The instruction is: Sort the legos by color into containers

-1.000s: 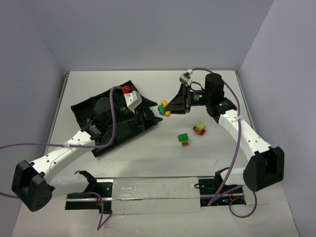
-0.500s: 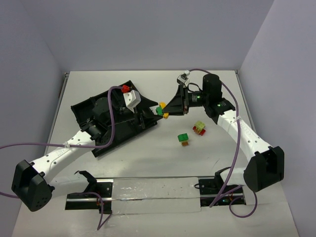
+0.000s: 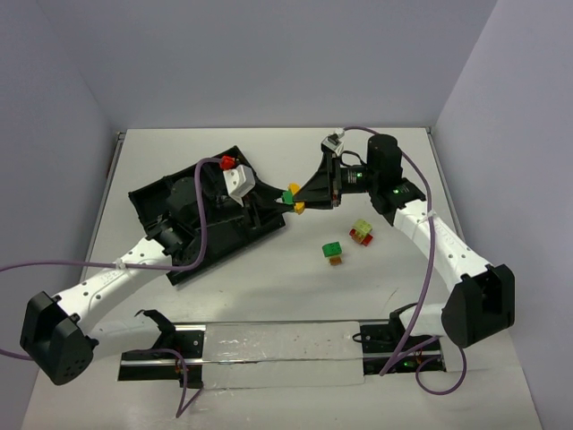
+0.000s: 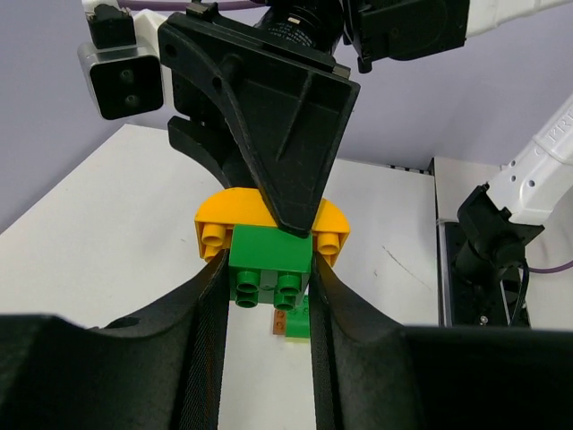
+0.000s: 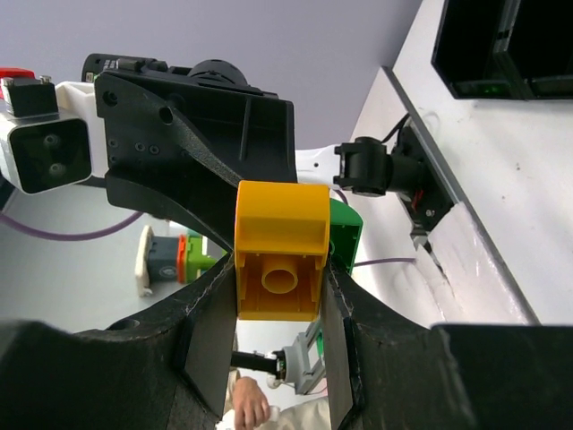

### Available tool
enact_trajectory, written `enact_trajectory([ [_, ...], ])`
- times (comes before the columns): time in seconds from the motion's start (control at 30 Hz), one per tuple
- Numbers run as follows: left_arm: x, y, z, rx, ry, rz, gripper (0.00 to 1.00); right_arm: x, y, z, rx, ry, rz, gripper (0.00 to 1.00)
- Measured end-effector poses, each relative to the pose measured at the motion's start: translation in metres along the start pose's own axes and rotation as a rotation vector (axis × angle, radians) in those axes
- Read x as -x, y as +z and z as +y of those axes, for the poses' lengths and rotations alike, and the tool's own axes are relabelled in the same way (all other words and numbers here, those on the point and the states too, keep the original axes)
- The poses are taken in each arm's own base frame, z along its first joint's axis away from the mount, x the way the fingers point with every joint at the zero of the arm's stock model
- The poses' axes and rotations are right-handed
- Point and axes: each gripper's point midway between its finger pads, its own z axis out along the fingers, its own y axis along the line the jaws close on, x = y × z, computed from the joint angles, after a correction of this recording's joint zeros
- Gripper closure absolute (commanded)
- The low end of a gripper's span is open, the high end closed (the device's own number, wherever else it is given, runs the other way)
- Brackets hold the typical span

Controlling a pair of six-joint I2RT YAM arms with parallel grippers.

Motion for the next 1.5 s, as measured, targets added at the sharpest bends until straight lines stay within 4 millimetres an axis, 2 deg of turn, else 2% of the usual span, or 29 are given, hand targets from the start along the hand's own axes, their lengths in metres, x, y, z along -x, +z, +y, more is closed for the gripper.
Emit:
enact_trajectory([
  [0.2,0.008,-0.015,-0.006,0.032,0.024,-0.018,1.00,0.002,-0.005,0.005,0.025,-0.028,0.006,1.00],
  [0.37,0.019,-0.028,-0.010,0.061,0.052,-0.034,1.00,0.010,-0.014,-0.002,0.011,-0.059,-0.023,1.00],
  [0.5,0.015,-0.035,-0.003,0.117,0.046,-0.006,1.00,0.010,-0.014,-0.011,-0.025,-0.051,-0.025,1.00],
  [0.63,0.004,-0.047,0.024,0.288,-0.051,0.057,1.00,0.032,-0.015,-0.029,-0.185,-0.064,-0.108,1.00],
  [0.73,0.003,-0.063,0.050,0.445,-0.150,0.081,1.00,0.048,-0.024,-0.047,-0.348,-0.098,-0.209,1.00],
  [0.9,0.001,-0.094,0.089,0.759,-0.282,0.097,1.00,0.055,-0.043,-0.077,-0.542,-0.104,-0.294,1.00],
  [1.0,-0.015,-0.115,0.116,0.971,-0.352,0.143,1.00,0.055,-0.047,-0.083,-0.580,-0.098,-0.302,1.00],
  [1.1,-0.031,-0.129,0.153,1.164,-0.431,0.219,1.00,0.055,-0.048,-0.085,-0.591,-0.103,-0.305,1.00],
  [1.2,-0.054,-0.146,0.187,1.330,-0.495,0.316,1.00,0.055,-0.049,-0.086,-0.598,-0.107,-0.306,1.00],
  [1.23,-0.063,-0.149,0.192,1.361,-0.509,0.348,1.00,0.055,-0.049,-0.087,-0.602,-0.107,-0.306,1.00],
  [1.37,-0.106,-0.163,0.196,1.442,-0.569,0.493,1.00,0.055,-0.051,-0.089,-0.614,-0.112,-0.307,1.00],
  [1.5,-0.130,-0.167,0.194,1.466,-0.607,0.583,1.00,0.054,-0.052,-0.089,-0.618,-0.120,-0.307,1.00],
])
